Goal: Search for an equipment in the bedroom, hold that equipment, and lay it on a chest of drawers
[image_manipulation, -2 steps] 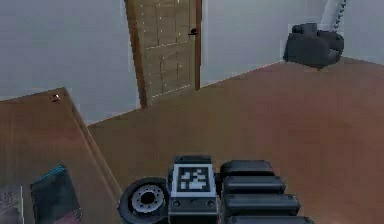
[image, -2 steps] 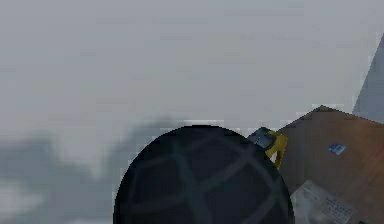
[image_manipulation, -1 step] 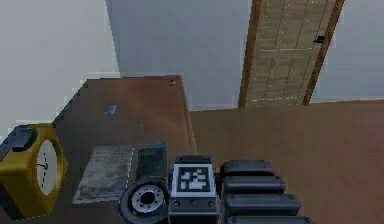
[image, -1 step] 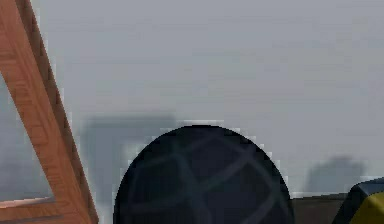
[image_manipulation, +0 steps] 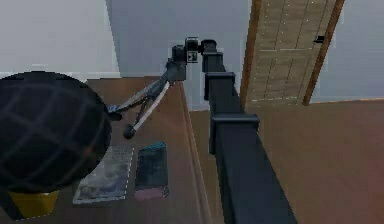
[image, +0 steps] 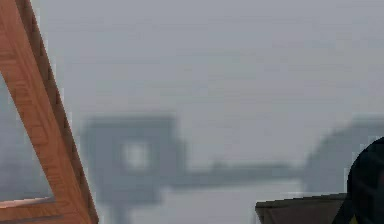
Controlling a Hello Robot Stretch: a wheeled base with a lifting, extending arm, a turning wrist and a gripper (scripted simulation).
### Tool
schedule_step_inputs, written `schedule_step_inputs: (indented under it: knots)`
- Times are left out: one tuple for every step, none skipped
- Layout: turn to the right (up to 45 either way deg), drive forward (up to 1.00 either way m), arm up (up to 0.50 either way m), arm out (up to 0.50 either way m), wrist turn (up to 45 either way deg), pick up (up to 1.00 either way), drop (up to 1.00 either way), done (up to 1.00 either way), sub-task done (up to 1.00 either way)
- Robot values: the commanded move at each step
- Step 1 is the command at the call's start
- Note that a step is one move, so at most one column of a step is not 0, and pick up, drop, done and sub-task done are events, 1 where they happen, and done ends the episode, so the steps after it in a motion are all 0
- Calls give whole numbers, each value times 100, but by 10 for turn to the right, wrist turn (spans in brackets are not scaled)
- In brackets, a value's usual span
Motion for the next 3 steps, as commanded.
schedule_step_inputs:
  knots:
    - [0, 0, 0, 0, 450, 0, 0, 0, 0]
    - [0, 0, 0, 0, 180, 0, 0, 0, 0]
    - [0, 0, -16, 0, 0, 0, 0, 0, 0]
